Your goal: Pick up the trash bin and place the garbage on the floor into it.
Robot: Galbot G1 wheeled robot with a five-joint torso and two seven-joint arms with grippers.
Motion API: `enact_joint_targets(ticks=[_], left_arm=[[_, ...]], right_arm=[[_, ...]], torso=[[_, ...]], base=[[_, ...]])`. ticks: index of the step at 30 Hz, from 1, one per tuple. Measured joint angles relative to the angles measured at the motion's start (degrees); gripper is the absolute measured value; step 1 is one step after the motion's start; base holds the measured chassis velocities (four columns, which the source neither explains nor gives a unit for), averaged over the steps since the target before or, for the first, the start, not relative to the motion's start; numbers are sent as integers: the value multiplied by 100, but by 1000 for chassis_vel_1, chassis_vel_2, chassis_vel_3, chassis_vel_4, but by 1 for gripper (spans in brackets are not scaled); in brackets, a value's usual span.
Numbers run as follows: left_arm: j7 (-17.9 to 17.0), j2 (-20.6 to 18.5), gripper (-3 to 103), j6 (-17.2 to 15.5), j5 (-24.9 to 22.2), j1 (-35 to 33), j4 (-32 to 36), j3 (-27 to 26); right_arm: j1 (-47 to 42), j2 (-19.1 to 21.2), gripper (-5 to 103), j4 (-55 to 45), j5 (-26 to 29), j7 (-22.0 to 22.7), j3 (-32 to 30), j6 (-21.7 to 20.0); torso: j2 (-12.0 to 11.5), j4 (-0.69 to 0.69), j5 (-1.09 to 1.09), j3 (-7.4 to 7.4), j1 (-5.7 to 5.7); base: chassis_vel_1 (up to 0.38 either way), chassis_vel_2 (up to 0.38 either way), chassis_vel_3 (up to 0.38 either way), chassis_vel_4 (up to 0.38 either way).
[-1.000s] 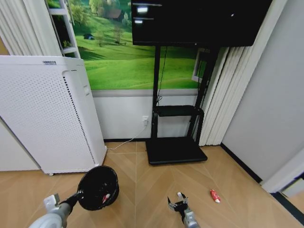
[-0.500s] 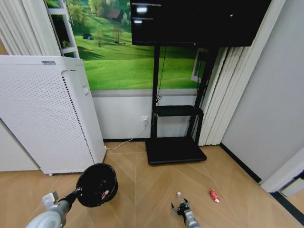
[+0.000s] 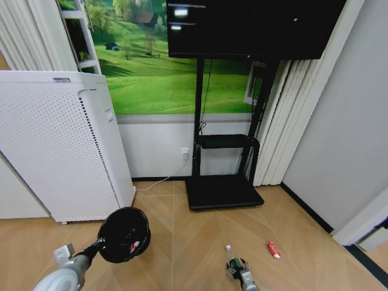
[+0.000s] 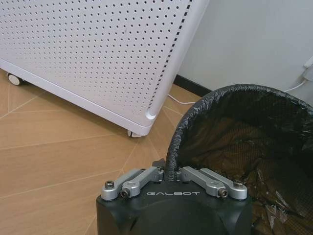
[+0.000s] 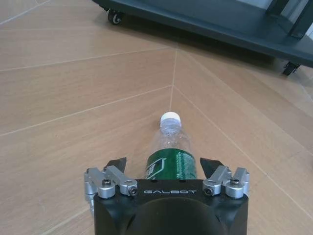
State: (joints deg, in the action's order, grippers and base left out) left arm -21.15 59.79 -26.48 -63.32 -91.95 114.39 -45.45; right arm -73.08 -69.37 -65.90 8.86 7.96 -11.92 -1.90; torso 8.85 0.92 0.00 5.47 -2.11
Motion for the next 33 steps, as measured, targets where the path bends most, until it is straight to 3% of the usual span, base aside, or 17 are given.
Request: enact_joint_targets(ticks=[6,8,9,11,12,14,24,29,33], left_arm=[[5,14,3,26,3,2,-5,1],[7,14,3,29,5,1,-11,0],[12,14,3,35,9,0,-17,-1],[14,14,3,37,9,2,-17,-1],[15,14,3,41,8,12,-20,-1],[17,11,3,45,6,34,-34,10],[29,-29,3,50,8,102,-77,108],[43,-60,3,55,14,160,-112,188],[63,-140,3,64,20,255,-189,307]], right_arm=[[21,16,60,22,-39,-26,70,-90],[23,18,60,24,-40,-26,73,-91],[24,23,49,24,-40,-28,76,-93],[24,24,49,24,-40,-28,76,-93],[20,24,38,24,-39,-28,77,-94],[10,19,29,26,-39,-26,78,-94],[-137,84,11,-199,131,-49,5,-101],[-300,196,11,-640,367,-129,-106,-43],[-466,318,11,-1192,601,-277,-232,234]], torso=[[0,0,0,0,0],[0,0,0,0,0],[0,0,0,0,0],[0,0,-1,0,0],[0,0,0,0,0],[0,0,-1,0,0],[0,0,1,0,0],[0,0,0,0,0],[0,0,1,0,0]], base=[[0,0,0,0],[0,0,0,0],[0,0,0,0],[0,0,0,0],[0,0,0,0],[0,0,0,0],[0,0,0,0],[0,0,0,0],[0,0,0,0]])
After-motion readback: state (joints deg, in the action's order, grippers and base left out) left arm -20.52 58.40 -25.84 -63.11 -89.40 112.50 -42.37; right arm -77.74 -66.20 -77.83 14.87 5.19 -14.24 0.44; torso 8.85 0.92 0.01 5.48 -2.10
